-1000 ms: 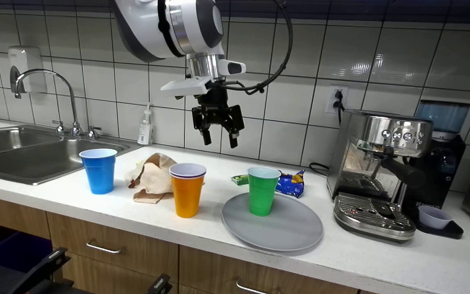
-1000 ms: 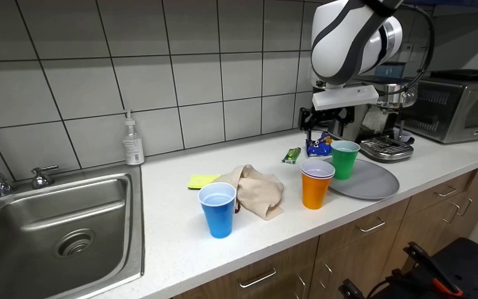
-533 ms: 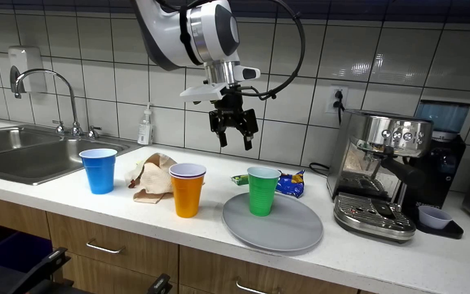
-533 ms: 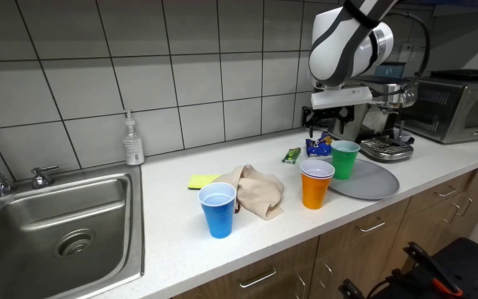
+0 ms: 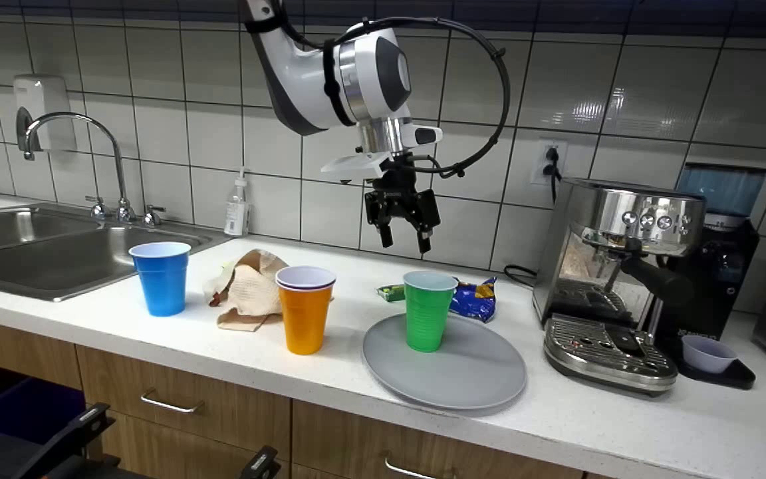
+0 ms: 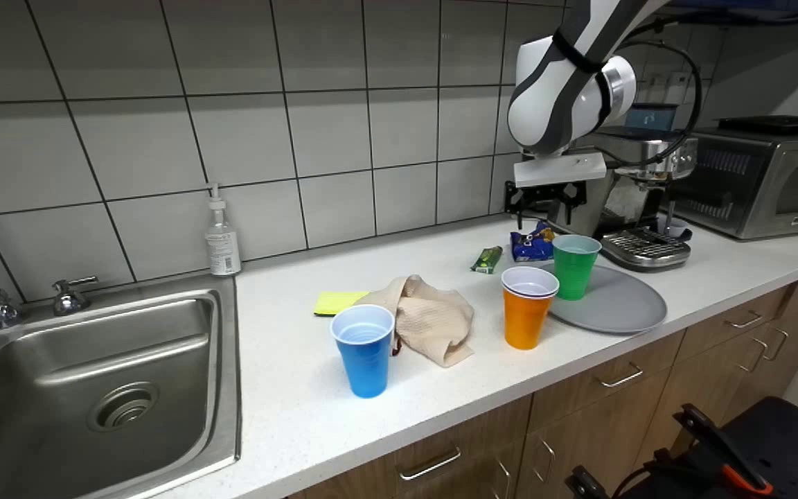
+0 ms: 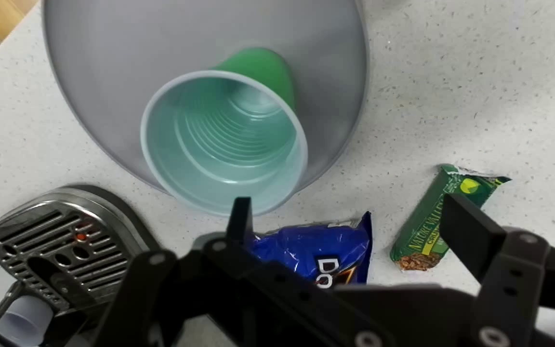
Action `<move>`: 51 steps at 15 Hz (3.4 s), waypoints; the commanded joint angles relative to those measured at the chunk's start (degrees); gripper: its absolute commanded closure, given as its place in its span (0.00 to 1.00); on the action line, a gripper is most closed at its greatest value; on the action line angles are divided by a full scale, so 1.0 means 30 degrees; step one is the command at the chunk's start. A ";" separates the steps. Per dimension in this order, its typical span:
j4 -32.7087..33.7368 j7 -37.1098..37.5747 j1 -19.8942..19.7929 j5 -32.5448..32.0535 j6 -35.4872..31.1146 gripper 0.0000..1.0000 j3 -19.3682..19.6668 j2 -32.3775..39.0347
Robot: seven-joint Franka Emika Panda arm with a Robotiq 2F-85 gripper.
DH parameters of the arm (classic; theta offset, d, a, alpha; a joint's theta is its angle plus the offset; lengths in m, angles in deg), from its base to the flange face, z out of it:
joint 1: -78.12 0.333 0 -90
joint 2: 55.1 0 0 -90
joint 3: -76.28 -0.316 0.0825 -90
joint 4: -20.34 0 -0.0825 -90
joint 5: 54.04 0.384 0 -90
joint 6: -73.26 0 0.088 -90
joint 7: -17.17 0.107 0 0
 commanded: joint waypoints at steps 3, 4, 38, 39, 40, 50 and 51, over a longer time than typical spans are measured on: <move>0.0881 0.0522 0.0673 0.0564 0.0812 0.00 0.0639 0.0888; 0.0895 0.0622 0.0777 0.0549 0.0908 0.00 0.0723 0.1007; 0.1845 0.2122 0.1096 0.1624 0.1983 1.00 0.1701 0.2605; 0.1732 0.2109 0.1109 0.1595 0.1919 1.00 0.1713 0.2461; 0.1621 0.2088 0.1117 0.1577 0.1859 0.99 0.1718 0.2312; 0.0097 0.2035 0.1594 0.0719 0.1220 0.99 0.1533 -0.0718; -0.0135 0.1995 0.1636 0.0619 0.1186 0.99 0.1446 -0.1127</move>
